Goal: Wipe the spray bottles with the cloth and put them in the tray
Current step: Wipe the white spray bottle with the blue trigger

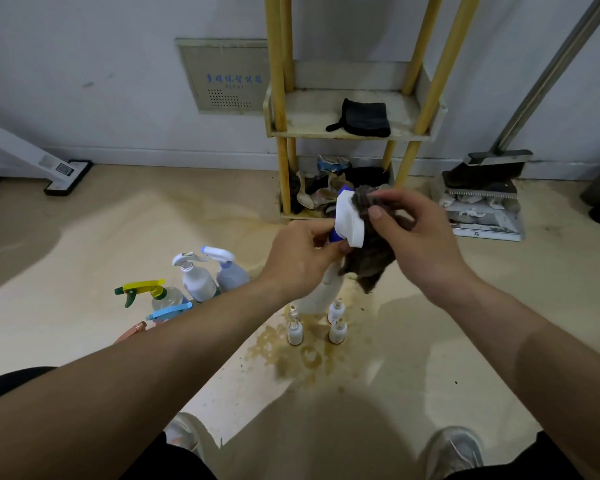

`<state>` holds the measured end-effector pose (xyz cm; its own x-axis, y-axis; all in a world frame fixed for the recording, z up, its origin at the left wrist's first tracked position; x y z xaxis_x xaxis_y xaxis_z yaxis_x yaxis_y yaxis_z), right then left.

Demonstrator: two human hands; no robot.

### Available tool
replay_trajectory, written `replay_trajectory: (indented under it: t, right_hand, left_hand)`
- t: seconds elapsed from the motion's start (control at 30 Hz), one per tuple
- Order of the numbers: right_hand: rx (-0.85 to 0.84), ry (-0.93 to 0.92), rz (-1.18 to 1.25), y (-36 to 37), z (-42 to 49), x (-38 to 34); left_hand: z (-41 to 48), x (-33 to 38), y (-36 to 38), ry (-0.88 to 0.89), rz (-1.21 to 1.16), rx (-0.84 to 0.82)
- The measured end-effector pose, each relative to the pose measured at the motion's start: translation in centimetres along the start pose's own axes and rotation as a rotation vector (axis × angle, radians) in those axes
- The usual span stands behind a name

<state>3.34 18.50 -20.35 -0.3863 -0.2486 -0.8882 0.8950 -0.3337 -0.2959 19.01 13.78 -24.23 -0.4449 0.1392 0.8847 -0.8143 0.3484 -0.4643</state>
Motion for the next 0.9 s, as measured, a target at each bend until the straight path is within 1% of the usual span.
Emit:
replay_trajectory:
  t: [0.03, 0.1, 0.17, 0.23, 0.27, 0.3, 0.33, 0.37, 0.43, 0.47, 0.53, 0.6, 0.73, 0.77, 0.87, 0.9]
  right_hand:
    - [0.0, 0.018, 0.047, 0.6, -0.3, 0.2]
    - [-0.017, 0.018, 0.058, 1.3, -0.6, 0.3]
    - [-0.097, -0.061, -0.09, 1.4, -0.3, -0.1]
    - [-0.244, -0.153, -0.331, 1.6, 0.1, -0.7]
    - [-0.304, -0.163, -0.395, 1.6, 0.2, -0.8]
    - [-0.322, -0.148, -0.415, 1.3, 0.3, -0.8]
    - [-0.286, -0.136, -0.407, 0.8, 0.4, -1.0]
    - [-0.207, -0.132, -0.381, 0.1, 0.6, -1.4]
    - [-0.046, -0.164, -0.317, -1.0, 0.8, -2.2]
    - [-0.006, -0.194, -0.299, -1.0, 0.7, -2.7]
    - [0.003, -0.254, -0.305, 0.0, 0.2, -3.3]
    - [-0.037, -0.281, -0.319, 0.8, -0.2, -3.2]
    - [-0.234, -0.209, -0.373, 1.1, 0.3, -2.1]
    - [-0.238, -0.188, -0.37, 0.8, 0.4, -1.8]
    - [-0.058, -0.139, -0.229, -0.4, 0.4, -1.7]
    - [-0.038, -0.151, -0.208, -0.1, 0.1, -1.8]
  left_hand:
    - [0.0, 0.1, 0.1, -0.01, -0.056, -0.023]
    - [0.2, 0.0, -0.1, -0.029, -0.141, -0.057]
    - [0.2, -0.3, -0.4, -0.047, -0.19, -0.079]
    - [0.2, -0.8, -0.6, -0.08, -0.239, -0.098]
    - [0.2, -1.0, -0.6, -0.098, -0.246, -0.105]
    - [0.2, -1.1, -0.8, -0.113, -0.242, -0.109]
    - [0.3, -1.0, -0.9, -0.119, -0.226, -0.115]
    - [0.3, -0.9, -0.9, -0.122, -0.212, -0.121]
    - [0.3, -0.5, -0.8, -0.123, -0.212, -0.134]
    - [0.2, -0.3, -0.6, -0.118, -0.225, -0.146]
    - [0.1, 0.1, -0.2, -0.11, -0.285, -0.169]
    - [0.1, 0.1, -0.3, -0.125, -0.365, -0.168]
    - [0.2, 0.2, -1.1, -0.163, -0.414, -0.138]
    - [0.2, 0.2, -1.3, -0.175, -0.42, -0.122]
    - [0.4, 0.8, -1.7, -0.189, -0.47, -0.105]
    - [0.5, 0.9, -1.7, -0.185, -0.485, -0.104]
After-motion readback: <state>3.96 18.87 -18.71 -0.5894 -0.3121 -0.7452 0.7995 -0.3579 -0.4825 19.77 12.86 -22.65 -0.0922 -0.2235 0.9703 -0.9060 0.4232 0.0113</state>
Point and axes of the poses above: each hand's wrist, its own z-axis towards the middle knuckle, its own y-axis out of the palm, x = y × z, the point moved 9 cm from there along z, towards the middle knuckle, and after that the axes turned 10 degrees about -y, right-handed, at the moved point
